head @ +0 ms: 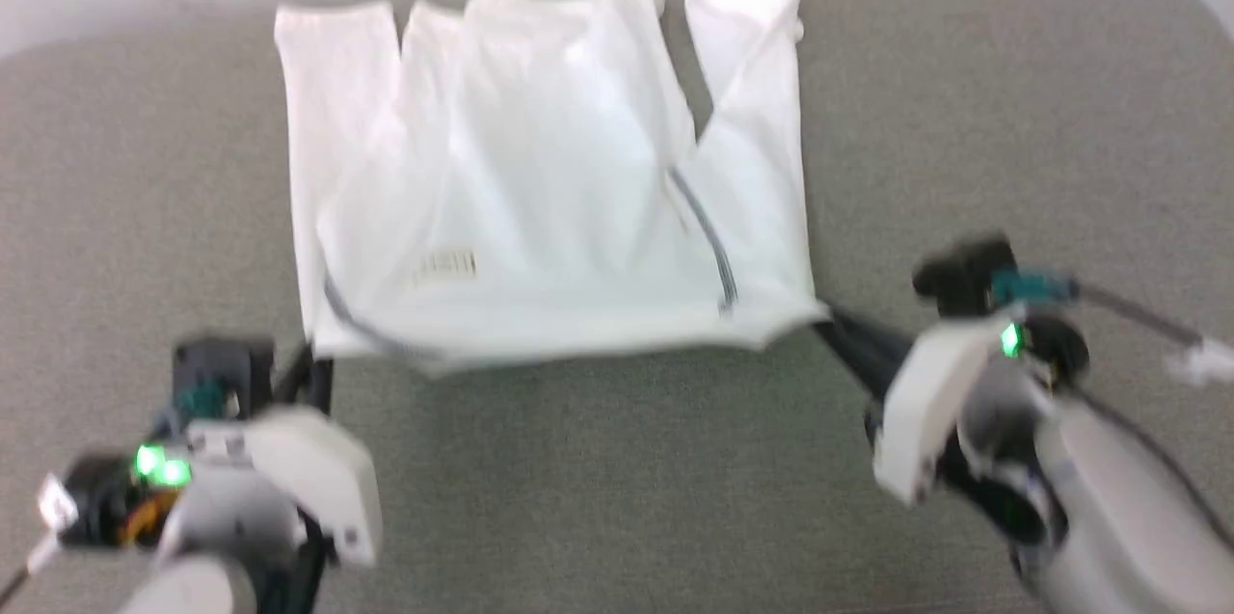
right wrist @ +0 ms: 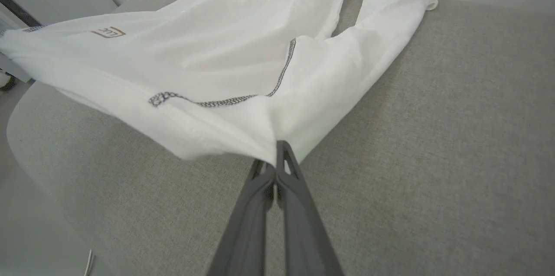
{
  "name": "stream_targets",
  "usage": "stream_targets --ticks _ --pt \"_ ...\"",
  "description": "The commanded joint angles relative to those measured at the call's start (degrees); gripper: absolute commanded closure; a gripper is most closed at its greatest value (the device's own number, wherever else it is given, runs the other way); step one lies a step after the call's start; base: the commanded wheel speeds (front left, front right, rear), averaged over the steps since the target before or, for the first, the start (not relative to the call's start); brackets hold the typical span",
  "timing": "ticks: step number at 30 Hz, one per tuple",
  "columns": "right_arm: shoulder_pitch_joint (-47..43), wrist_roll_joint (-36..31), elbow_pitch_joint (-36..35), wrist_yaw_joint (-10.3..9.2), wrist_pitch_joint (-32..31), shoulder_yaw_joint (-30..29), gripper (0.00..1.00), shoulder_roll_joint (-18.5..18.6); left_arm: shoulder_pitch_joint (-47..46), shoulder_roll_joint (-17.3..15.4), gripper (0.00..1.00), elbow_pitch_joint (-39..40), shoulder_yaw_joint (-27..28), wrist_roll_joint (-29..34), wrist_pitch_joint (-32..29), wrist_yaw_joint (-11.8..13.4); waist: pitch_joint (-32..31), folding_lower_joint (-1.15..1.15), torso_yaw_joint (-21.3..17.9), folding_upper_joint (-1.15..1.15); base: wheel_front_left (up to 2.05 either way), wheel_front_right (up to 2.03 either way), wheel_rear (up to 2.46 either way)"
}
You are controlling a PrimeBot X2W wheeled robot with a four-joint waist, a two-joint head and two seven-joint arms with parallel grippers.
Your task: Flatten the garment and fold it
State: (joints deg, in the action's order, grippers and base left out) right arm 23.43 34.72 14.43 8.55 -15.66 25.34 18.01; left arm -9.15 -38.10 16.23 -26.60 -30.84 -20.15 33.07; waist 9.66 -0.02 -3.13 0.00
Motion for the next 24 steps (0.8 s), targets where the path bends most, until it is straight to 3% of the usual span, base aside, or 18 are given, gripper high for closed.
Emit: stream_targets --ticks 1,6,11,16,20,21,22,23,24 --pt "-4.25 -2.45 -1.16 -1.06 -1.87 -4.43 1.00 1.65 2.55 -2.86 1.00 0.07 1.85 0.44 -0.70 3.54 -3.64 0.02 0.49 0.00 0.00 0.00 0.00" --pt "-22.47 -13.41 -16.82 -1.06 -13.17 -15.93 1.00 -6.27 12.69 -3.97 1.00 6.27 1.58 0.08 -2.88 9.27 -5.49 0.02 0.74 0.00 0.00 0.00 0.00" --pt "-35.40 -20.98 -27.75 -1.06 -20.51 -20.85 1.00 -12.23 21.08 -3.36 1.00 9.71 0.28 -0.66 -3.63 13.14 -6.53 0.02 1.09 0.00 0.00 0.00 0.00" --pt "-41.14 -24.15 -30.87 -1.06 -23.06 -22.37 1.00 -14.10 24.59 -1.65 1.00 8.93 -1.02 -0.78 -2.69 14.62 -6.78 0.02 1.22 0.00 0.00 0.00 0.00" --pt "-40.71 -24.44 -27.88 -1.06 -23.10 -21.05 1.00 -14.65 23.14 1.34 1.00 5.36 -1.25 -1.76 -0.51 13.15 -5.45 0.02 1.09 0.00 0.00 0.00 0.00" --pt "-40.19 -24.38 -26.58 -1.06 -23.02 -20.58 0.71 -14.73 22.43 2.05 0.80 4.08 -1.54 -2.10 -0.12 12.27 -5.15 0.02 1.09 0.00 0.00 0.00 0.00" --pt "-39.42 -24.11 -25.38 -1.06 -22.29 -20.52 0.61 -14.82 21.62 3.06 0.52 2.93 -1.59 -2.57 0.52 11.50 -4.95 0.02 1.04 0.00 0.00 0.00 0.00" --pt "-38.81 -24.14 -23.92 -1.06 -21.90 -20.18 0.45 -14.88 20.94 4.33 0.00 1.74 -1.49 -3.33 1.11 10.85 -4.85 0.02 1.04 0.00 0.00 0.00 0.00" --pt "-38.28 -24.23 -22.61 -1.06 -21.41 -19.89 0.00 -14.93 20.24 5.09 0.00 0.39 -1.80 -3.73 1.56 9.84 -4.81 0.02 1.07 0.00 0.00 0.00 0.00"
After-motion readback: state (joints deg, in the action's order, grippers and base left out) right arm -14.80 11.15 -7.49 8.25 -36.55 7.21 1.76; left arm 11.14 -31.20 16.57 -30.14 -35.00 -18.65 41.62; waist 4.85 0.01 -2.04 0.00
